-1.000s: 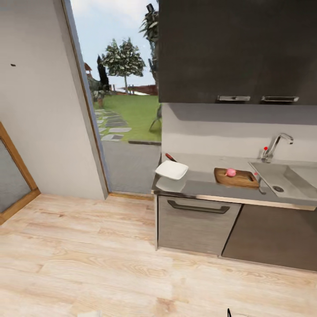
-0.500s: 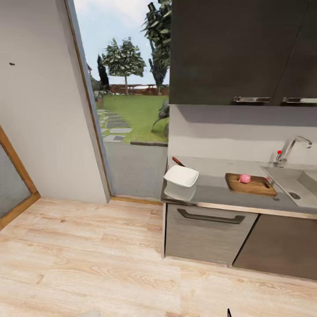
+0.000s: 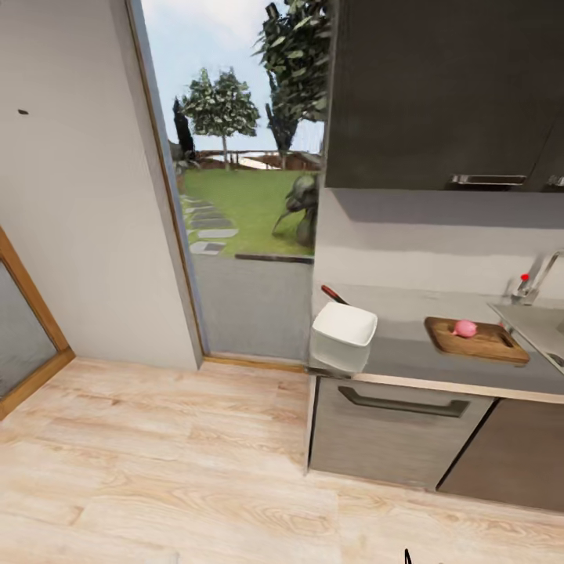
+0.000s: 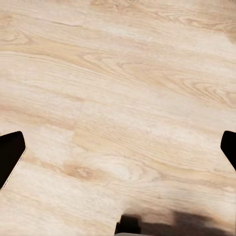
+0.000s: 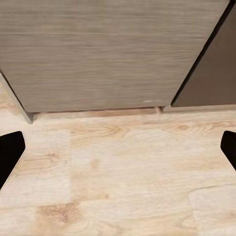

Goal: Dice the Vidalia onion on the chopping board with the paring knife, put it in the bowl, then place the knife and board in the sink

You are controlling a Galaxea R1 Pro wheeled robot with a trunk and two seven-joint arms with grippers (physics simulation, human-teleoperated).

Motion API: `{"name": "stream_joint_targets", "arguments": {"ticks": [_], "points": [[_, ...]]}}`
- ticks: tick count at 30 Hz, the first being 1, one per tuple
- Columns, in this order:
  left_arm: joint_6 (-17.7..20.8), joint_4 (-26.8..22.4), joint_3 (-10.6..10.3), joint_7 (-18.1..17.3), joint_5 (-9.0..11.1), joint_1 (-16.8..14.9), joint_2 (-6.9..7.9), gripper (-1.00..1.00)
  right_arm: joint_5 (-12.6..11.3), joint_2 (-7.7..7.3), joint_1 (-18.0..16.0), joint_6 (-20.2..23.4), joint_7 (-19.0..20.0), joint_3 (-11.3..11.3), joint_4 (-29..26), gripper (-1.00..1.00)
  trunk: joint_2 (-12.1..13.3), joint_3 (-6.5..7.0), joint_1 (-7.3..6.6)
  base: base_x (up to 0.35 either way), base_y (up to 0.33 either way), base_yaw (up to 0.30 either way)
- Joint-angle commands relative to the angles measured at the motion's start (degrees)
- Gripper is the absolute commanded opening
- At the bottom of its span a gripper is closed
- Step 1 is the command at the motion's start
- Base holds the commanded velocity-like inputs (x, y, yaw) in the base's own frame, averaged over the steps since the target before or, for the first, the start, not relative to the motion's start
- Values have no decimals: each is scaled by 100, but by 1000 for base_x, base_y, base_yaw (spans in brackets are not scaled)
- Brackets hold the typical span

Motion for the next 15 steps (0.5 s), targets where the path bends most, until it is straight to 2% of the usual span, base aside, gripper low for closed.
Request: {"name": "stream_joint_targets", "arguments": {"ticks": [1,11,15], "points": [[-32,20,-49,9,34,-10,-3,100,10,-1,-5,-17,-29,9,4,100,-12,-12,5,139,258,0],[-32,20,-46,9,34,-7,-3,100,8,10,-5,-17,-29,16,4,100,-12,-12,5,98,269,-2],[-32,20,-45,9,34,-11,-3,100,4,15,-5,-17,-29,17,4,100,-12,-3,5,13,278,-112]]}}
